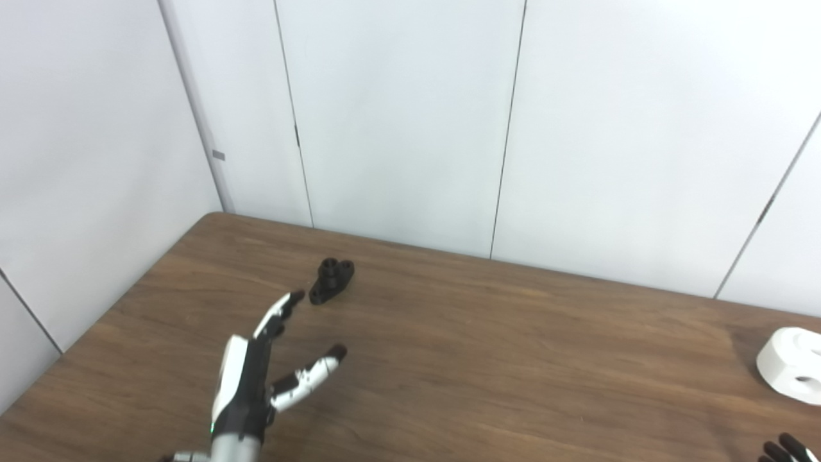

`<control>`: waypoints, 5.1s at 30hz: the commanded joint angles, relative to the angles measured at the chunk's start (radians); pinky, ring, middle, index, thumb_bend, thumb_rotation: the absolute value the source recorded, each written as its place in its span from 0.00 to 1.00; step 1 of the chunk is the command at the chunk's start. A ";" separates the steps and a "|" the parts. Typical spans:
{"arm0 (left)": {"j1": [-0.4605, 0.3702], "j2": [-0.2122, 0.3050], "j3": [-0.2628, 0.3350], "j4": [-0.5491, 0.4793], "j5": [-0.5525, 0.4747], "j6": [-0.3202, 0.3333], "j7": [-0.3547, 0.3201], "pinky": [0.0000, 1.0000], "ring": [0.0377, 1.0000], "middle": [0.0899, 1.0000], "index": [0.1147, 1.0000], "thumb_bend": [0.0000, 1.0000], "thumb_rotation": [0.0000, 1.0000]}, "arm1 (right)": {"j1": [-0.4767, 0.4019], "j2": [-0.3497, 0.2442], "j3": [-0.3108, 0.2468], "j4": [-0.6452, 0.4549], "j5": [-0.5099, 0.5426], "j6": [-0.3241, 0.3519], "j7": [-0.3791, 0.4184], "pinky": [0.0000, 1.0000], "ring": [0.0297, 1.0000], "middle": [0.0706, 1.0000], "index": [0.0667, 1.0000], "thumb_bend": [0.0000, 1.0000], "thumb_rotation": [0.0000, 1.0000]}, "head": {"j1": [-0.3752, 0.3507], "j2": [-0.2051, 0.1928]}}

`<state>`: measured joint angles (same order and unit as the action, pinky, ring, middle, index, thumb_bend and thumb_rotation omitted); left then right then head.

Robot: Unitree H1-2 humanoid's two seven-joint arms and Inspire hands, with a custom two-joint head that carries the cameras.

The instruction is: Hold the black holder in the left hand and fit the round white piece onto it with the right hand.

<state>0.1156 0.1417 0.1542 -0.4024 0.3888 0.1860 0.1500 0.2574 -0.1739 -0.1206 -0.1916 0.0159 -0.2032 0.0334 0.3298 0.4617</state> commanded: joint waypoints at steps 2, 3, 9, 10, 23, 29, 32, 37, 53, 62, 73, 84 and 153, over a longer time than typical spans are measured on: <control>-0.040 0.033 0.014 0.008 0.049 0.037 0.000 0.94 0.95 0.94 0.88 0.81 0.41 | 0.042 -0.001 -0.007 0.076 -0.004 -0.012 -0.003 0.79 0.85 0.86 0.87 0.70 0.98 | 0.001 0.000; -0.051 0.042 0.013 0.016 0.060 0.045 -0.002 0.96 0.97 0.94 0.88 0.81 0.42 | 0.042 -0.001 -0.007 0.076 -0.006 -0.012 -0.004 0.78 0.85 0.86 0.87 0.71 0.98 | 0.001 0.000; -0.130 0.092 0.002 0.098 0.115 0.074 0.001 1.00 1.00 0.96 0.89 0.81 0.43 | 0.039 0.002 -0.006 0.083 -0.015 -0.024 -0.007 0.75 0.83 0.84 0.85 0.72 0.97 | -0.008 0.002; -0.145 0.098 -0.001 0.118 0.136 0.079 0.012 1.00 1.00 0.96 0.89 0.82 0.44 | 0.039 0.002 -0.005 0.082 -0.016 -0.023 -0.007 0.74 0.83 0.84 0.85 0.73 0.97 | -0.008 0.002; -0.287 0.161 -0.062 0.408 0.306 0.051 0.152 1.00 1.00 0.94 0.84 0.86 0.46 | 0.044 0.001 -0.004 0.081 -0.028 -0.021 -0.006 0.66 0.82 0.84 0.84 0.80 0.96 | -0.021 0.011; -0.355 0.202 -0.112 0.547 0.384 0.081 0.188 1.00 0.99 0.93 0.83 0.86 0.49 | 0.047 0.003 -0.002 0.077 -0.039 -0.019 -0.009 0.65 0.82 0.84 0.84 0.82 0.96 | -0.031 0.013; -0.380 0.214 -0.132 0.597 0.400 0.098 0.196 1.00 1.00 0.93 0.83 0.85 0.49 | 0.047 0.004 -0.003 0.079 -0.039 -0.025 -0.010 0.65 0.81 0.83 0.84 0.82 0.96 | -0.032 0.013; -0.415 0.213 -0.133 0.648 0.380 0.111 0.210 1.00 0.99 0.92 0.82 0.85 0.47 | 0.047 0.007 -0.002 0.077 -0.041 -0.027 -0.011 0.65 0.81 0.82 0.82 0.82 0.95 | -0.032 0.014; -0.502 0.240 -0.159 0.742 0.336 0.168 0.170 1.00 0.98 0.92 0.80 0.86 0.52 | 0.046 0.020 0.000 0.076 -0.053 -0.030 -0.019 0.70 0.82 0.82 0.83 0.79 0.96 | -0.042 0.010; -0.549 0.253 -0.188 0.786 0.312 0.168 0.165 1.00 0.98 0.91 0.76 0.84 0.47 | 0.046 0.027 0.001 0.072 -0.056 -0.032 -0.022 0.74 0.83 0.83 0.83 0.76 0.97 | -0.051 0.011; -0.590 0.262 -0.221 0.813 0.306 0.178 0.164 1.00 0.97 0.89 0.73 0.85 0.50 | 0.051 0.026 0.002 0.064 -0.052 -0.026 -0.018 0.76 0.86 0.86 0.86 0.74 0.97 | -0.054 0.018; -0.595 0.262 -0.234 0.840 0.292 0.164 0.180 1.00 0.97 0.87 0.67 0.83 0.44 | 0.055 0.027 0.005 0.056 -0.037 -0.018 -0.013 0.78 0.87 0.87 0.87 0.72 0.97 | -0.057 0.023; -0.450 0.258 -0.268 0.543 0.187 0.187 0.012 1.00 0.87 0.76 0.42 0.52 0.05 | 0.061 0.033 0.017 0.048 -0.062 -0.025 -0.016 0.99 0.94 0.92 0.94 0.55 1.00 | -0.120 0.065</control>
<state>-0.3201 0.3953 -0.1143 0.1814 0.5547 0.3794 0.1562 0.2691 -0.1629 -0.1146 -0.2035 -0.0418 -0.2272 0.0253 0.2086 0.5261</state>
